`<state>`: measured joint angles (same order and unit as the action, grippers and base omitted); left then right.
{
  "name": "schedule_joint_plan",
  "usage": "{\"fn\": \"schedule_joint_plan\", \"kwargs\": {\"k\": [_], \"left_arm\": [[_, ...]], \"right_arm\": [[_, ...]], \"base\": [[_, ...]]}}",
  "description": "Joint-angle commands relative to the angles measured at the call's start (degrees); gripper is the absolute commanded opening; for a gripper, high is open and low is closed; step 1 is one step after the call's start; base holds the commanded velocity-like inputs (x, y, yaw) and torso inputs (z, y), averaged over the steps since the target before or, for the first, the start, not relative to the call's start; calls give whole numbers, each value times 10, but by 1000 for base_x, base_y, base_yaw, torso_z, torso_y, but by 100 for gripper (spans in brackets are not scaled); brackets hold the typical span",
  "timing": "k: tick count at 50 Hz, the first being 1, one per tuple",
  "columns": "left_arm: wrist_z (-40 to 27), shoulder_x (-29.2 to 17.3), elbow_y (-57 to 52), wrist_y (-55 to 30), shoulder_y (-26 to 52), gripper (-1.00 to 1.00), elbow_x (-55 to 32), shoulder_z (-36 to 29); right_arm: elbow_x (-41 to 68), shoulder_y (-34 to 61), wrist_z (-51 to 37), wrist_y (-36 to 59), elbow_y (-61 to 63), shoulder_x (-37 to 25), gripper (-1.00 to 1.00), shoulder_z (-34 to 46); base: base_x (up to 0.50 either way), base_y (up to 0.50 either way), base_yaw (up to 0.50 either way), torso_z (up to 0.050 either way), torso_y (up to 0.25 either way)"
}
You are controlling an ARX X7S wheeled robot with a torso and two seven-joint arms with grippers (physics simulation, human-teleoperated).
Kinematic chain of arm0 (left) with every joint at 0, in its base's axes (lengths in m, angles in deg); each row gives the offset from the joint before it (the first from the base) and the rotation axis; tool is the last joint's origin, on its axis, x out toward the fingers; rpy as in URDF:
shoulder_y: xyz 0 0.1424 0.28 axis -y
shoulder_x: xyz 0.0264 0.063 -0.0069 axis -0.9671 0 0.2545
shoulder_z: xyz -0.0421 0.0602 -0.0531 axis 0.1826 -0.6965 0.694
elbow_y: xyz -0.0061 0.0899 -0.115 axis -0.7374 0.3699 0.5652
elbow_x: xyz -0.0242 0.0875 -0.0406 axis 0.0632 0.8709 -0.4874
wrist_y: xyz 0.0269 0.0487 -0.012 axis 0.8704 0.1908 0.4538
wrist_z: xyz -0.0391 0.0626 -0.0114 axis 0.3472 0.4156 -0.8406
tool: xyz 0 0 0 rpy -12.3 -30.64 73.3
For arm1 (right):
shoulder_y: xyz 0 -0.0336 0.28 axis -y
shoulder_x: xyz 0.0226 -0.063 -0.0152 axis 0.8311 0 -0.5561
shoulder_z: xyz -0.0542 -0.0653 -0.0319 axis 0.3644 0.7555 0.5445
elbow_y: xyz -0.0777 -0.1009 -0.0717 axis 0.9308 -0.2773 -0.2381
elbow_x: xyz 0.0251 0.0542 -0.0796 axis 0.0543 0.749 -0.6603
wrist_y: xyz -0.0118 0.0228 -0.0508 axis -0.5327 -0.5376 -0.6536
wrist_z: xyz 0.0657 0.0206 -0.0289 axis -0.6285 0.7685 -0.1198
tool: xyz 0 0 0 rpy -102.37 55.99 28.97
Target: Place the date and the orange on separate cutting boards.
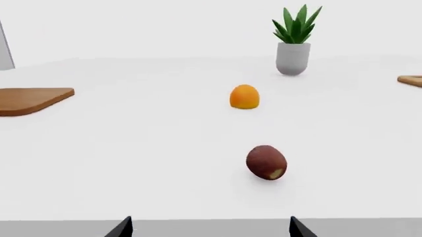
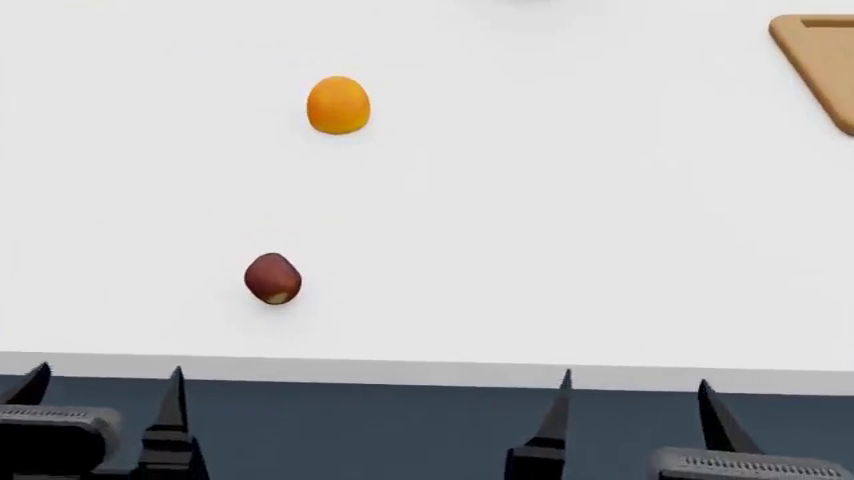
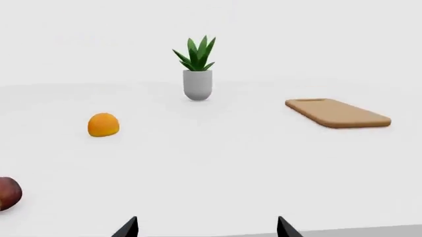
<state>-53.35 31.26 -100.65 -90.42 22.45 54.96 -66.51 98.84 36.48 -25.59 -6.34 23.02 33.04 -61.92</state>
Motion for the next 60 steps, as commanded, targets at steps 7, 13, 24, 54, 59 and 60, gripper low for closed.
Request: {"fn": "schedule_joint_plan", "kwargs": {"k": [7,13,24,54,59,60], "left_arm": [[12,9,-46,-325,266,100,-111,-10],[26,26,92,-292,331,100,-88,-42],[79,64,330,-252,421,100,-84,-63],[135,103,674,-105,526,100,-17,-179],[147,114,733,-79,552,100,-8,-201],[148,115,738,-76,553,100,-8,-203]], "right_arm": [[44,-23,-11,133,145,-32,100,-66],[44,-44,-7,117,138,-36,100,-77],[41,-51,-3,101,126,-35,100,-66],[41,-52,-2,88,109,-37,100,-44],[40,-57,0,84,108,-36,100,-34],[40,-57,0,84,107,-36,100,-34]], "base": [[0,0,0,0,0],[0,0,0,0,0],[0,0,0,0,0],[0,0,0,0,0],[0,0,0,0,0],[0,0,0,0,0]]}}
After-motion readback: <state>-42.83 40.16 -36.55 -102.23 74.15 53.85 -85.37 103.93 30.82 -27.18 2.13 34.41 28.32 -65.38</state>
